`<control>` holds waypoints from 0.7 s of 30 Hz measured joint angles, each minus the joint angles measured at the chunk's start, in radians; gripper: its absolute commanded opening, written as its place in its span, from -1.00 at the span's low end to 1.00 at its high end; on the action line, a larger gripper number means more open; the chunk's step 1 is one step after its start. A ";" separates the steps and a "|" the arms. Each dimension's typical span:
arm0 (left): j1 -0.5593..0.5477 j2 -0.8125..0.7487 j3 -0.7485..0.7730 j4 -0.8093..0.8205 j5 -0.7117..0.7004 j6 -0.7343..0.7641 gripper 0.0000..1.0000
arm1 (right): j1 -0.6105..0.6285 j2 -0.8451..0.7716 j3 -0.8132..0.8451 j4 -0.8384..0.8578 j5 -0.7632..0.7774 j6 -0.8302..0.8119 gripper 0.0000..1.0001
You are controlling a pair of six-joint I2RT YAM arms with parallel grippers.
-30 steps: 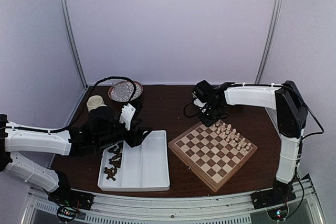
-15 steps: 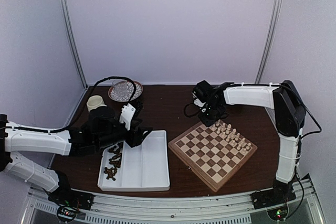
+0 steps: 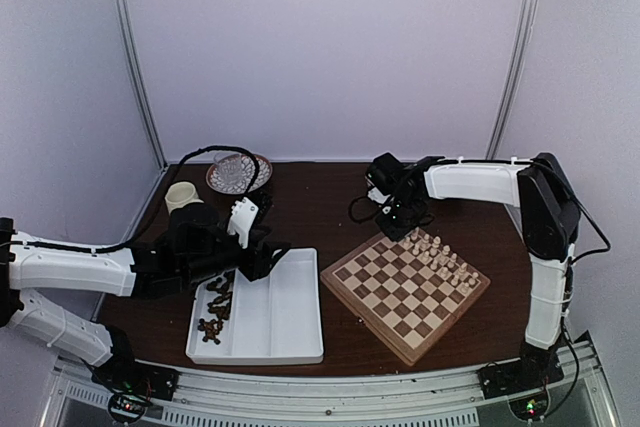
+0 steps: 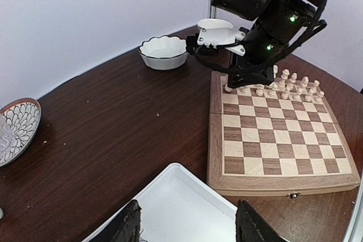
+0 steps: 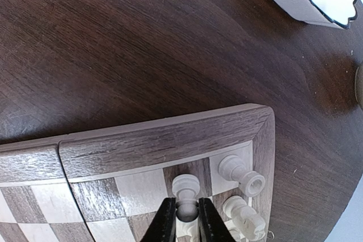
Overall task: Set up the chess pieces on the board
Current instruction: Place the pawn at h2.
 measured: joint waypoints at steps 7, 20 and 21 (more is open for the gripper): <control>0.000 0.000 0.000 0.000 0.000 0.000 0.14 | 0.000 0.003 0.002 -0.008 -0.002 0.000 -0.68; 0.000 0.000 0.000 0.000 0.000 0.000 0.14 | -0.005 0.004 0.002 -0.025 -0.002 0.000 -0.63; 0.000 0.000 0.000 0.000 0.000 0.000 0.14 | -0.005 0.004 0.002 -0.025 -0.003 0.000 -0.61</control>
